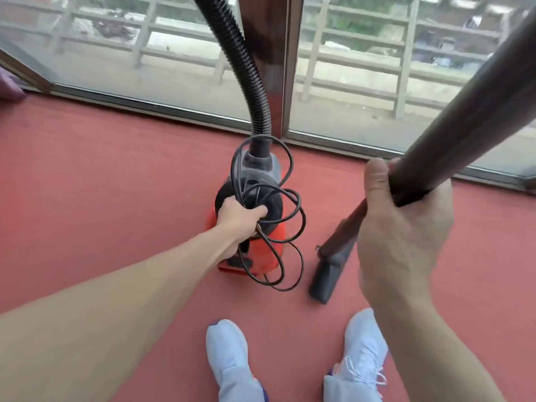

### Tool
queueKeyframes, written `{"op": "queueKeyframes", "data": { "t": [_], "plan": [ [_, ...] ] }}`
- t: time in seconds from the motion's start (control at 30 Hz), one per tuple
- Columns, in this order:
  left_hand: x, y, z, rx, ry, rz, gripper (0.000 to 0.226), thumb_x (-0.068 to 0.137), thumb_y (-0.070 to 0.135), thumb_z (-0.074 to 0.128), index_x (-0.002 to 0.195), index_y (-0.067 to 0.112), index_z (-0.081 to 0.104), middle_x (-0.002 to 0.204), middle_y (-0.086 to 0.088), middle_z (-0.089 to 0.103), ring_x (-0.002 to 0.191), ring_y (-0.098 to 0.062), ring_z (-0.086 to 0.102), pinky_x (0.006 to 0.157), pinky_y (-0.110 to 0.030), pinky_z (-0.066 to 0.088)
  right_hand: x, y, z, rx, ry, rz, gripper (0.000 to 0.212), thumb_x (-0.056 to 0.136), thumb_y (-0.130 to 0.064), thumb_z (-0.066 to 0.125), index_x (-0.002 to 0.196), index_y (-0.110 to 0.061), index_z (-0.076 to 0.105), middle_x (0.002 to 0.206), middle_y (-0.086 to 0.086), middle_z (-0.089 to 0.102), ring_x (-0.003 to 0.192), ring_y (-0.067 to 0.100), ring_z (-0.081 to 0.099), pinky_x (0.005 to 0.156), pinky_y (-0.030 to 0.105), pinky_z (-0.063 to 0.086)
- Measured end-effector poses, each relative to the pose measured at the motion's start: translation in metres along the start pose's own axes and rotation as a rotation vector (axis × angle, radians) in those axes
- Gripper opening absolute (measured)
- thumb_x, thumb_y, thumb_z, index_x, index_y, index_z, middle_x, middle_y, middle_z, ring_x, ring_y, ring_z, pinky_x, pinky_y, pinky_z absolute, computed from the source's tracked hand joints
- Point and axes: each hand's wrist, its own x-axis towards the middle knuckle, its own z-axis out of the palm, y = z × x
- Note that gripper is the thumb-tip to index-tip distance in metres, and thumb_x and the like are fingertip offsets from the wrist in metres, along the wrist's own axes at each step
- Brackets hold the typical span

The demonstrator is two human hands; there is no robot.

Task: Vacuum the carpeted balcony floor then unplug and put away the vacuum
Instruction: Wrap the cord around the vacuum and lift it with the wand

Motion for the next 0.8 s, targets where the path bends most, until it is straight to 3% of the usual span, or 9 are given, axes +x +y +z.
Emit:
{"op": "queueKeyframes", "data": {
  "t": [0.07, 0.17, 0.27, 0.37, 0.47, 0.53, 0.6, 0.8],
  "plan": [
    [0.003, 0.004, 0.001, 0.027, -0.014, 0.021, 0.014, 0.077, 0.016, 0.071, 0.091, 0.013, 0.069, 0.084, -0.006, 0.07, 0.064, -0.018, 0.062, 0.059, -0.022, 0.055, 0.019, 0.0, 0.003, -0.018, 0.014, 0.011, 0.02, 0.086, -0.028, 0.071, 0.091, -0.021, 0.053, 0.072, -0.013, 0.052, 0.067, 0.006, 0.05, 0.068, 0.024, 0.043],
    [0.021, 0.017, 0.007, 0.03, 0.007, 0.0, 0.024, 0.07, 0.026, 0.079, 0.085, 0.013, 0.066, 0.091, -0.01, 0.072, 0.083, -0.029, 0.07, 0.078, -0.038, 0.057, 0.034, 0.005, 0.009, -0.066, 0.066, 0.005, 0.024, 0.083, -0.031, 0.074, 0.091, -0.02, 0.054, 0.072, -0.013, 0.054, 0.065, 0.006, 0.052, 0.065, 0.02, 0.042],
    [0.035, 0.02, 0.003, -0.026, 0.063, -0.114, 0.057, 0.06, 0.038, 0.084, 0.104, 0.009, 0.064, 0.099, -0.011, 0.07, 0.085, -0.028, 0.068, 0.078, -0.034, 0.056, 0.025, 0.012, 0.009, -0.149, 0.008, -0.018, 0.029, 0.08, -0.035, 0.076, 0.093, -0.02, 0.054, 0.071, -0.011, 0.058, 0.068, 0.012, 0.056, 0.064, 0.025, 0.045],
    [0.041, 0.005, -0.011, 0.021, 0.084, -0.171, 0.099, 0.037, 0.056, 0.079, 0.121, 0.01, 0.058, 0.112, -0.011, 0.068, 0.098, -0.029, 0.066, 0.089, -0.042, 0.055, 0.009, 0.019, 0.009, -0.262, -0.092, -0.01, 0.035, 0.077, -0.039, 0.078, 0.093, -0.02, 0.053, 0.069, -0.011, 0.059, 0.068, 0.016, 0.056, 0.064, 0.029, 0.044],
    [0.044, -0.007, -0.016, 0.057, 0.051, -0.152, 0.116, 0.028, 0.068, 0.076, 0.128, 0.013, 0.054, 0.118, -0.008, 0.065, 0.107, -0.028, 0.063, 0.095, -0.043, 0.051, -0.001, 0.029, 0.012, -0.268, -0.144, 0.049, 0.038, 0.073, -0.042, 0.08, 0.094, -0.022, 0.056, 0.072, -0.013, 0.062, 0.068, 0.011, 0.057, 0.066, 0.03, 0.047],
    [0.031, 0.001, -0.018, 0.014, 0.053, -0.142, 0.125, 0.026, 0.071, 0.074, 0.134, 0.014, 0.049, 0.122, -0.005, 0.064, 0.11, -0.027, 0.061, 0.097, -0.042, 0.05, -0.006, 0.035, 0.012, -0.292, -0.187, 0.061, 0.038, 0.072, -0.043, 0.081, 0.094, -0.026, 0.056, 0.074, -0.014, 0.063, 0.064, 0.002, 0.056, 0.063, 0.02, 0.045],
    [0.022, 0.008, -0.017, -0.025, 0.057, -0.138, 0.124, 0.033, 0.07, 0.076, 0.137, 0.011, 0.043, 0.126, -0.006, 0.06, 0.113, -0.027, 0.058, 0.099, -0.043, 0.048, -0.013, 0.04, 0.012, -0.34, -0.232, -0.004, 0.031, 0.074, -0.04, 0.081, 0.086, -0.03, 0.054, 0.068, -0.014, 0.058, 0.06, -0.001, 0.052, 0.056, 0.013, 0.037],
    [0.006, 0.005, -0.026, -0.041, 0.045, -0.137, 0.109, 0.039, 0.07, 0.071, 0.13, 0.013, 0.052, 0.128, -0.006, 0.059, 0.116, -0.028, 0.054, 0.099, -0.042, 0.046, -0.025, 0.048, 0.03, -0.503, -0.405, -0.095, 0.027, 0.077, -0.044, 0.076, 0.083, -0.03, 0.053, 0.069, -0.011, 0.055, 0.069, 0.017, 0.05, 0.065, 0.033, 0.041]
  ]
}}
